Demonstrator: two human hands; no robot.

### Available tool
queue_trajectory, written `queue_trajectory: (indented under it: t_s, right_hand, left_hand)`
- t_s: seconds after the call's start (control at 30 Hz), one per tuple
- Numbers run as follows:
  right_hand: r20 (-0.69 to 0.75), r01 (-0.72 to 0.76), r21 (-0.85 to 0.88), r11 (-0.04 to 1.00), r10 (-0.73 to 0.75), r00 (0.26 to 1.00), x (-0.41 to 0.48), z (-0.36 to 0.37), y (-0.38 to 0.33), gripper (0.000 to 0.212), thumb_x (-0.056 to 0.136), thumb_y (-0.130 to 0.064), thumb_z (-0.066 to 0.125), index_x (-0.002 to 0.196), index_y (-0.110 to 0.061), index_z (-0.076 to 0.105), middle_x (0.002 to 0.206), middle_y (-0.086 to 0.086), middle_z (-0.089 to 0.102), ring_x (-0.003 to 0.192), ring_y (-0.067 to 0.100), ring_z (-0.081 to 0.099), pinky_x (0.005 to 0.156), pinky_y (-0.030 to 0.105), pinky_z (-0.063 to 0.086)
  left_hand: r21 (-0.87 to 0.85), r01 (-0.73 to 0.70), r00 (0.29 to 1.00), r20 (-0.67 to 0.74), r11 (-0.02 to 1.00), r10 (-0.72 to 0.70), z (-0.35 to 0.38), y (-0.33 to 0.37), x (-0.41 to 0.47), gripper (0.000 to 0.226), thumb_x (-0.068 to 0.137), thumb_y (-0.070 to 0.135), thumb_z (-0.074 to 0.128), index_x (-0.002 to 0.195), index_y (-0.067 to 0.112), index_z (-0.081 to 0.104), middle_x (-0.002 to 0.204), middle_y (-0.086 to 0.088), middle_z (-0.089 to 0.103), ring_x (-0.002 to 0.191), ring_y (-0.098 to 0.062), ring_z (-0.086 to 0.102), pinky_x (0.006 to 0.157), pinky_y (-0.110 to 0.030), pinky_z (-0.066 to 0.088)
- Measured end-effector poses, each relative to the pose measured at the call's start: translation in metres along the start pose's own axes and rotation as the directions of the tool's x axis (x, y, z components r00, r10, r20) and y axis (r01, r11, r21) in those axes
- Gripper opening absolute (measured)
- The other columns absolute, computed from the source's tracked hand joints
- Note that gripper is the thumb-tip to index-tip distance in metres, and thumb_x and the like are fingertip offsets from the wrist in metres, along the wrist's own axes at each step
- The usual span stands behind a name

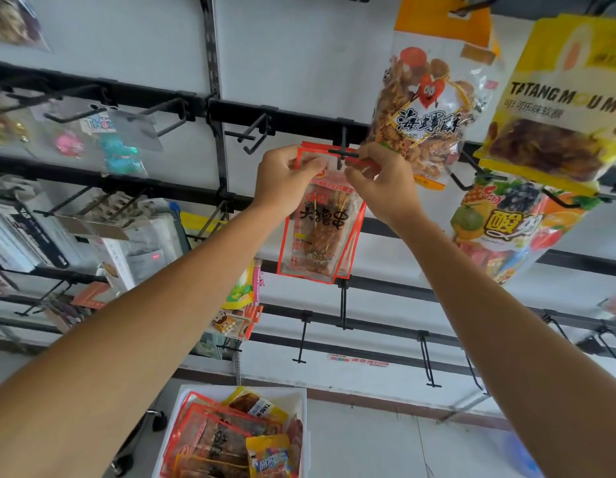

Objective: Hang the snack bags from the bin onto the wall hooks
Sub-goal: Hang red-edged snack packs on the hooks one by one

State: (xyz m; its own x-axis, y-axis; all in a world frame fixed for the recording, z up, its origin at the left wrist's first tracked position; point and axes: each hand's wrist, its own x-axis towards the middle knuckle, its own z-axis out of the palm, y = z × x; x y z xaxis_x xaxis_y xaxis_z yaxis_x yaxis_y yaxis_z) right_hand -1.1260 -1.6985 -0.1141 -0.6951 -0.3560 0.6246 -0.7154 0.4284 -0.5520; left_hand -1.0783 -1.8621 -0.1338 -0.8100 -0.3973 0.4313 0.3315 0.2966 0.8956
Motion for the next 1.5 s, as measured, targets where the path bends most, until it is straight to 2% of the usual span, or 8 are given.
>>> queue_trajectory:
  t_s: [0.13,0.43,0.67,0.83,1.0,1.1,1.3,1.5]
  right_hand:
    - [-0.099,-0.027,-0.169,0.985,0.011,0.995,-0.009,0.004,0.013,0.018,0.087,-0.025,0.065,0.101,-0.013,0.066,0.083,-0.007,0.068,0.07,0.012,0.063,0.063,0.031,0.053]
    - [-0.231,-0.282,-0.247,0.927,0.226,0.946,-0.02,0.003,0.005,0.031,0.091,-0.041,0.062,0.107,-0.015,0.066,0.096,-0.003,0.073,0.087,0.018,0.067,0.075,0.031,0.051]
    - [0.188,-0.394,-0.472,0.788,0.527,0.829,-0.054,-0.006,0.016,0.042,0.091,-0.05,0.055,0.108,-0.014,0.07,0.109,0.004,0.071,0.092,0.026,0.064,0.072,0.031,0.047]
    - [0.455,-0.24,-0.454,0.858,0.455,0.766,-0.079,-0.007,0.0,0.047,0.095,-0.048,0.053,0.133,-0.02,0.055,0.139,0.003,0.055,0.126,0.025,0.051,0.102,0.037,0.041]
    - [0.581,-0.068,-0.442,0.894,0.344,0.738,-0.087,0.009,-0.034,0.041,0.095,-0.043,0.053,0.129,-0.02,0.056,0.132,0.007,0.059,0.118,0.029,0.054,0.097,0.037,0.043]
    - [0.611,-0.019,-0.406,0.914,0.287,0.738,-0.094,0.025,-0.048,0.046,0.092,-0.049,0.055,0.129,-0.021,0.057,0.131,0.005,0.059,0.118,0.028,0.056,0.099,0.04,0.046]
    - [0.699,0.04,-0.327,0.944,0.213,0.683,-0.121,0.049,-0.062,0.052,0.093,-0.048,0.056,0.136,-0.019,0.05,0.135,0.008,0.055,0.123,0.03,0.051,0.101,0.039,0.043]
    - [0.804,0.059,-0.226,0.972,0.152,0.576,-0.178,0.072,-0.065,0.053,0.093,-0.046,0.057,0.138,-0.02,0.049,0.142,0.009,0.05,0.129,0.029,0.046,0.103,0.037,0.038]
  left_hand:
    - [0.103,-0.025,0.998,-0.062,0.994,0.032,0.004,0.001,0.005,0.009,0.085,0.024,0.073,0.079,0.03,0.071,0.08,0.011,0.071,0.083,-0.009,0.07,0.075,-0.022,0.055]
    - [0.324,0.118,0.984,-0.164,0.939,-0.067,0.008,0.002,-0.004,0.014,0.087,0.035,0.07,0.094,0.023,0.07,0.088,0.01,0.07,0.078,-0.011,0.063,0.066,-0.024,0.046]
    - [0.428,0.268,0.962,-0.068,0.863,-0.265,-0.009,0.002,-0.034,0.049,0.09,0.027,0.066,0.131,0.015,0.043,0.11,-0.003,0.061,0.097,-0.023,0.06,0.074,-0.031,0.042]
    - [0.655,0.189,0.925,0.132,0.732,-0.357,-0.028,0.004,-0.059,0.038,0.091,0.031,0.06,0.127,0.017,0.058,0.123,-0.005,0.063,0.111,-0.025,0.059,0.084,-0.031,0.044]
    - [0.738,0.054,0.783,0.386,0.672,-0.487,-0.045,0.019,-0.086,0.034,0.092,0.033,0.061,0.125,0.025,0.063,0.13,0.0,0.059,0.115,-0.02,0.056,0.095,-0.035,0.048]
    - [0.823,-0.053,0.788,0.383,0.566,-0.482,-0.06,0.019,-0.104,0.036,0.094,0.036,0.058,0.129,0.027,0.058,0.137,0.0,0.055,0.121,-0.021,0.054,0.101,-0.037,0.045]
    - [0.884,-0.019,0.792,0.298,0.467,-0.533,-0.099,0.015,-0.147,0.039,0.092,0.038,0.059,0.13,0.029,0.056,0.139,-0.001,0.053,0.121,-0.024,0.054,0.102,-0.038,0.045]
    - [0.916,0.049,0.742,0.233,0.397,-0.629,-0.105,0.006,-0.208,0.028,0.093,0.037,0.057,0.12,0.029,0.058,0.127,-0.001,0.059,0.104,-0.022,0.061,0.085,-0.033,0.05]
